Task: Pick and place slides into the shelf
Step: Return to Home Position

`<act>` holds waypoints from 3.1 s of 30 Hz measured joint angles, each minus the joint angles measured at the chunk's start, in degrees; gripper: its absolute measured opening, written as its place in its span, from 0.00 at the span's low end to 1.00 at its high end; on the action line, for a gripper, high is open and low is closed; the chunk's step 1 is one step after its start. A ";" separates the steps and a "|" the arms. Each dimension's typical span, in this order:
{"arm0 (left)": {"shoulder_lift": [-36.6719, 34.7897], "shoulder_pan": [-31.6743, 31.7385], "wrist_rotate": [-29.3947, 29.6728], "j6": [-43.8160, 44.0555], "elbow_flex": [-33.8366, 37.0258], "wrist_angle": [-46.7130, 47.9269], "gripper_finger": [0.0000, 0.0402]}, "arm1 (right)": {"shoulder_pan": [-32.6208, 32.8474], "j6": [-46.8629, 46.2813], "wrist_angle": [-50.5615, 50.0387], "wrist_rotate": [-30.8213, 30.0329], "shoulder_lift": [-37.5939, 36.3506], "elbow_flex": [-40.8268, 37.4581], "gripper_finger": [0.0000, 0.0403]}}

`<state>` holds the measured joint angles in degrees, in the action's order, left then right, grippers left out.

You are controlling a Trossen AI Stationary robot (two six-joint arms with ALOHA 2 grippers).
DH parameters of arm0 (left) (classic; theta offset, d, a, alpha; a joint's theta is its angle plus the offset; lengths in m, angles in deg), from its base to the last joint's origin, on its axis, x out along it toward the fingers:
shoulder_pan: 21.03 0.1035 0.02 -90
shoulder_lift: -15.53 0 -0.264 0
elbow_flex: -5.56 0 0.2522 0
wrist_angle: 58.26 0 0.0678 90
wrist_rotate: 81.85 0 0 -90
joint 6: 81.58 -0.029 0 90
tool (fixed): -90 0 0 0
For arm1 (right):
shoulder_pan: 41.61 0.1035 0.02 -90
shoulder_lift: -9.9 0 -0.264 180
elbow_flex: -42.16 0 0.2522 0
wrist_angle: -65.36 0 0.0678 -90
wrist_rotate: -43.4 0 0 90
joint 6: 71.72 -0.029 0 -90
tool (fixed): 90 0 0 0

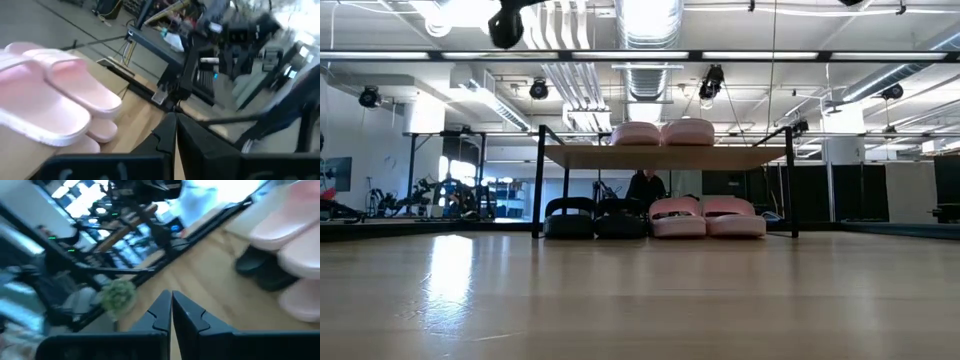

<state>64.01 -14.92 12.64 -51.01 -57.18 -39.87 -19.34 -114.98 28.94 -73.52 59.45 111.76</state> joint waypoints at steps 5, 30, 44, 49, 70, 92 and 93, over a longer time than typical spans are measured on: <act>1.47 -11.58 12.43 -2.53 -2.44 1.58 0.00 | 1.24 -0.27 9.77 1.53 -1.49 -8.61 0.02; -25.46 -21.81 14.47 -6.94 38.84 -28.86 0.00 | 1.09 8.58 29.04 12.29 -40.06 -44.07 0.02; -34.33 -21.81 15.88 -10.12 48.46 -33.67 0.00 | 0.82 8.71 30.57 13.47 -49.54 -54.52 0.02; -34.29 -21.81 18.60 -9.98 48.47 -31.61 0.00 | 0.21 9.61 30.54 13.72 -49.13 -55.37 0.02; -33.95 -21.81 20.22 -10.01 48.59 -31.06 0.00 | -0.07 23.61 25.21 11.75 -47.19 -55.30 0.02; -32.53 -21.81 20.20 -10.02 48.68 -31.06 0.00 | -0.06 22.87 25.09 11.88 -47.13 -55.28 0.02; -32.42 -21.82 20.20 -10.01 48.68 -31.10 0.00 | -0.06 22.87 25.08 11.88 -47.13 -55.28 0.02</act>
<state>31.59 -36.75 32.84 -61.02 -8.50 -70.97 -19.39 -92.10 54.02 -61.65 12.31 56.48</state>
